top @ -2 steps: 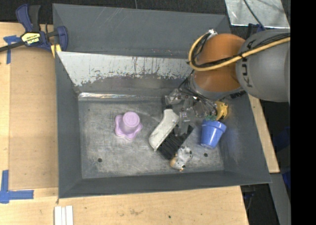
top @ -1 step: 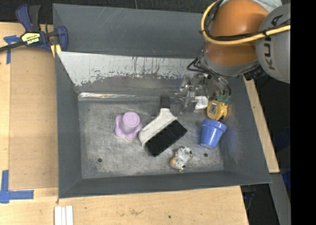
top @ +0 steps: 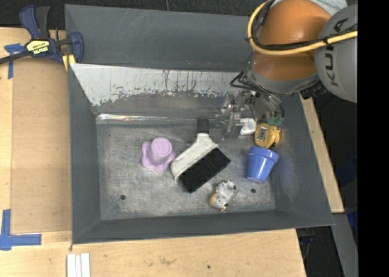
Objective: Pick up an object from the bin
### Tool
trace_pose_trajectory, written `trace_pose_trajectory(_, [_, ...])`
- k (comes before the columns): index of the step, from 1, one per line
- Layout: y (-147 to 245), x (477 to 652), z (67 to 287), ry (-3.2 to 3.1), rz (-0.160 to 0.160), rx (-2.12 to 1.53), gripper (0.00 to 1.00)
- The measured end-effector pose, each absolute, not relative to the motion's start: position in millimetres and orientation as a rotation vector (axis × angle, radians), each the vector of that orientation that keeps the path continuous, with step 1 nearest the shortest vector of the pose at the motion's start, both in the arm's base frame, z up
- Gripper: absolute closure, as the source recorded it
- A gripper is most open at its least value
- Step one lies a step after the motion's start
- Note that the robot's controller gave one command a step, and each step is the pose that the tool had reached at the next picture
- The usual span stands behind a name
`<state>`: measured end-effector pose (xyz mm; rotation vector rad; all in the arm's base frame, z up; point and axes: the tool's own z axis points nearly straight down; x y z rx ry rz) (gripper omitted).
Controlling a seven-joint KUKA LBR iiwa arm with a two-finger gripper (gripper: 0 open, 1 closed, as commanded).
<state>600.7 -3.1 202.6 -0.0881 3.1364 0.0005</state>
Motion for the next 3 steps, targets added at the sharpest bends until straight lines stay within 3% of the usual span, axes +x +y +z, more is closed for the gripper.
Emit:
trace_pose_trajectory(1, [6.5,605.4,136.5,3.080,0.001,-0.620,0.00])
trace_pose_trajectory(2, [6.3,606.4,138.2,3.078,0.000,-0.618,0.00])
trace_pose_trajectory(3, [14.1,619.1,76.9,2.995,-0.004,-0.984,1.00])
